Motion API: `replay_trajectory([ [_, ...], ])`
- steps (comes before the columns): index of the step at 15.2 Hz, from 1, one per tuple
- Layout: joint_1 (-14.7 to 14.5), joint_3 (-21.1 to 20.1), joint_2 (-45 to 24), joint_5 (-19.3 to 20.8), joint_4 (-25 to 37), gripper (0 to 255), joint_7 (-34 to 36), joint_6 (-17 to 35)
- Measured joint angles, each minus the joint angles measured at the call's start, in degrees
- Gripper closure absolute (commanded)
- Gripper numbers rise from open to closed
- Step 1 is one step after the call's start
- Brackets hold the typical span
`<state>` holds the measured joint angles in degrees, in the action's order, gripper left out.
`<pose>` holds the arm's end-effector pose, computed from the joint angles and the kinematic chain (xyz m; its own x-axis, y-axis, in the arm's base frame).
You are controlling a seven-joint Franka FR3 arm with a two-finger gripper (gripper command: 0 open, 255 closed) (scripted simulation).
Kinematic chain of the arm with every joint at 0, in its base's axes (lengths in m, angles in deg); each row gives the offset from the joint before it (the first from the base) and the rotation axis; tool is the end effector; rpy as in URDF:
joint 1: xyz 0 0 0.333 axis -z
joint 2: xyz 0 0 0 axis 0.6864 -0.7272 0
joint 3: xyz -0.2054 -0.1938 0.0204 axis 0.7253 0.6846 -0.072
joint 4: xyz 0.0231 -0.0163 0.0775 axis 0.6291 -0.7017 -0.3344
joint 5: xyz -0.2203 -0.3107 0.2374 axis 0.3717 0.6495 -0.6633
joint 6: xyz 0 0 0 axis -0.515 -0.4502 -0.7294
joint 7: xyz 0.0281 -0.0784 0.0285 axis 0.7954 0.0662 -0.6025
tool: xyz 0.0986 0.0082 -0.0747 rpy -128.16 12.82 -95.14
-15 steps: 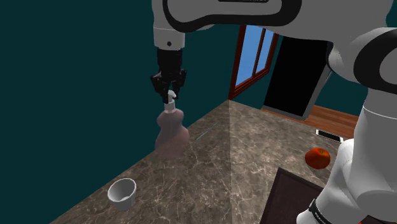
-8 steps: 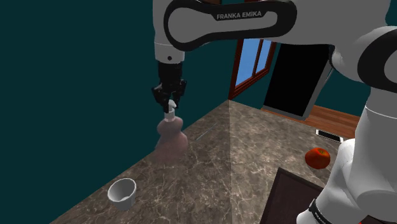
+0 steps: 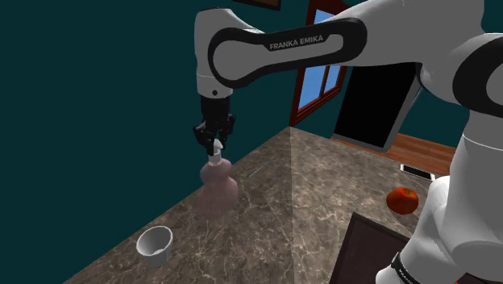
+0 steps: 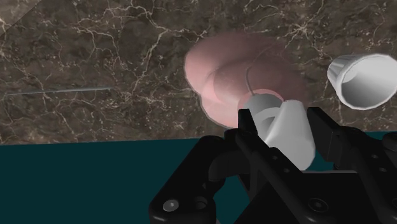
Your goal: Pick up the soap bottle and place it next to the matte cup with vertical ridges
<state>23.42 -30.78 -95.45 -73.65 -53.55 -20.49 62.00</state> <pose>0.5759 0.3354 0.4552 0.9779 0.2077 0.0230 0.2076 -0.9782 0.0064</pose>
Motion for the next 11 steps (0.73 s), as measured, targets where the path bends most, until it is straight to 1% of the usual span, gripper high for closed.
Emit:
replay_trajectory([
  [8, 0.02, 0.06, -0.69, 0.22, -5.49, 255, 0.26, 6.16],
  [11, 0.09, 0.10, -0.62, 0.22, -6.56, 255, 0.19, 7.18],
])
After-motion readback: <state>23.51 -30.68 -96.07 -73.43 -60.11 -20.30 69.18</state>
